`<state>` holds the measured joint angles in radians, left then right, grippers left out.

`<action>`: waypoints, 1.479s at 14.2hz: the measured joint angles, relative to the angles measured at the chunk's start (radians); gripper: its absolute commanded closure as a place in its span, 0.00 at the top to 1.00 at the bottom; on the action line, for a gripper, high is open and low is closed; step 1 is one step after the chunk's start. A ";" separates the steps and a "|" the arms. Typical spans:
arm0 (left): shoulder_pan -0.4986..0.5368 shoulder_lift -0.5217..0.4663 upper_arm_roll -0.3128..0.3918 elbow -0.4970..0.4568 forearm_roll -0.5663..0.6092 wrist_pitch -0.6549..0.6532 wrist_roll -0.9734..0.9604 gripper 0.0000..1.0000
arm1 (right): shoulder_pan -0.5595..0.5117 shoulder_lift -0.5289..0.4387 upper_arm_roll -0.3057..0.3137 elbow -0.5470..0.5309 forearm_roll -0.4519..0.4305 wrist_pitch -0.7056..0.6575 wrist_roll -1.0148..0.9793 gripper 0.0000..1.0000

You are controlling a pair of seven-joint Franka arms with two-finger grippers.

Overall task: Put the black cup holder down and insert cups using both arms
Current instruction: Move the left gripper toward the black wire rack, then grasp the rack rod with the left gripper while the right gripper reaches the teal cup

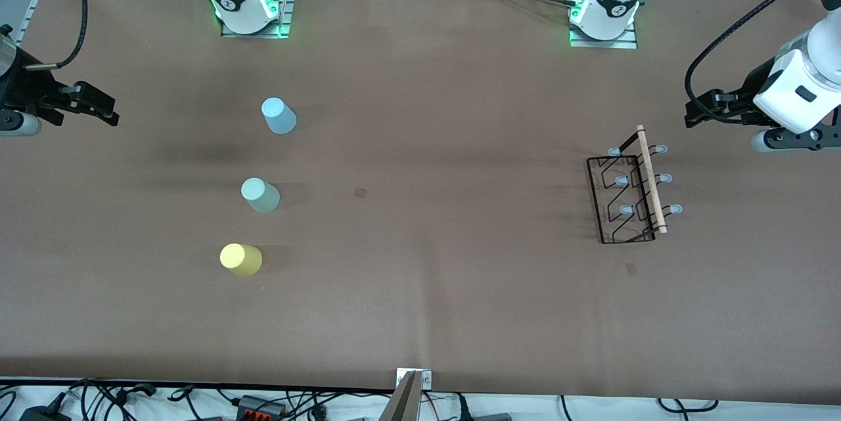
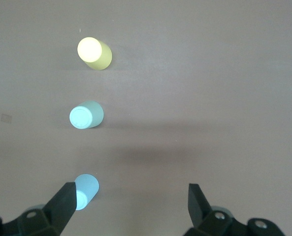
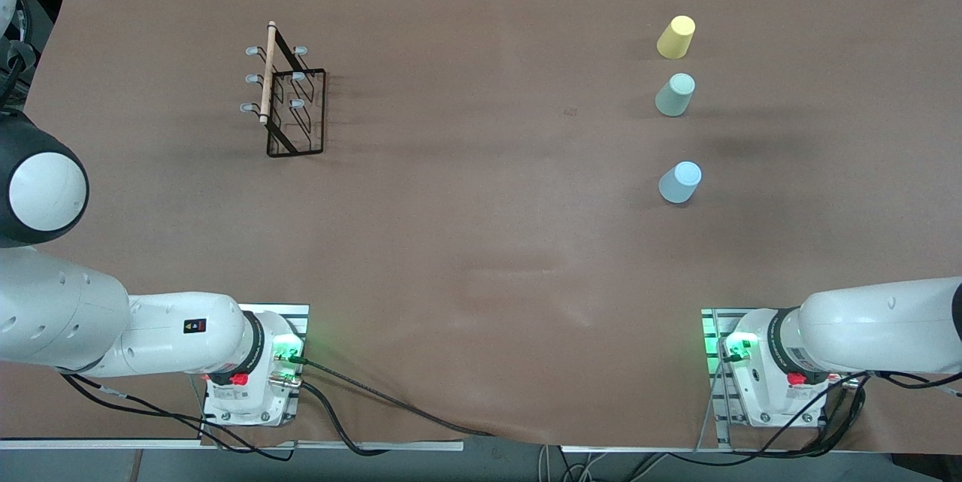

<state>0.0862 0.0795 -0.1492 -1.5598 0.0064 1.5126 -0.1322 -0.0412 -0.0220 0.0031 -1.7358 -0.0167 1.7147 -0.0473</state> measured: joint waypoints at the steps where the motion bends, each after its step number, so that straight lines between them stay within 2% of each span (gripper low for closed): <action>1: 0.001 0.009 0.001 -0.003 0.000 0.012 0.000 1.00 | 0.000 0.000 0.000 0.000 0.000 0.000 0.000 1.00; 5: -0.001 0.079 -0.003 -0.068 0.000 0.209 0.000 1.00 | 0.000 0.013 0.000 -0.005 0.000 0.000 0.000 1.00; 9: -0.014 0.130 -0.009 -0.249 0.006 0.428 0.000 1.00 | 0.028 0.104 0.011 -0.010 0.008 0.016 0.000 1.00; 13: -0.015 0.133 -0.010 -0.374 0.037 0.602 0.000 1.00 | 0.079 0.210 0.014 -0.011 0.029 0.055 0.027 1.00; 16: -0.010 0.133 -0.008 -0.474 0.040 0.735 0.002 0.87 | 0.106 0.304 0.015 -0.020 0.033 0.112 0.125 1.00; 19: -0.007 0.124 -0.006 -0.504 0.053 0.748 0.002 0.86 | 0.147 0.391 0.016 -0.024 0.033 0.178 0.215 1.00; 20: -0.004 0.119 -0.006 -0.510 0.053 0.748 0.002 0.84 | 0.160 0.413 0.016 -0.027 0.033 0.198 0.239 1.00; 21: -0.001 0.115 -0.006 -0.513 0.053 0.748 0.002 0.75 | 0.171 0.432 0.016 -0.030 0.034 0.217 0.255 1.00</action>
<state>0.0853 0.1945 -0.1549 -2.0732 0.0597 2.2605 -0.1306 0.1293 0.4096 0.0192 -1.7655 0.0172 1.9312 0.2075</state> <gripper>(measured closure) 0.132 0.000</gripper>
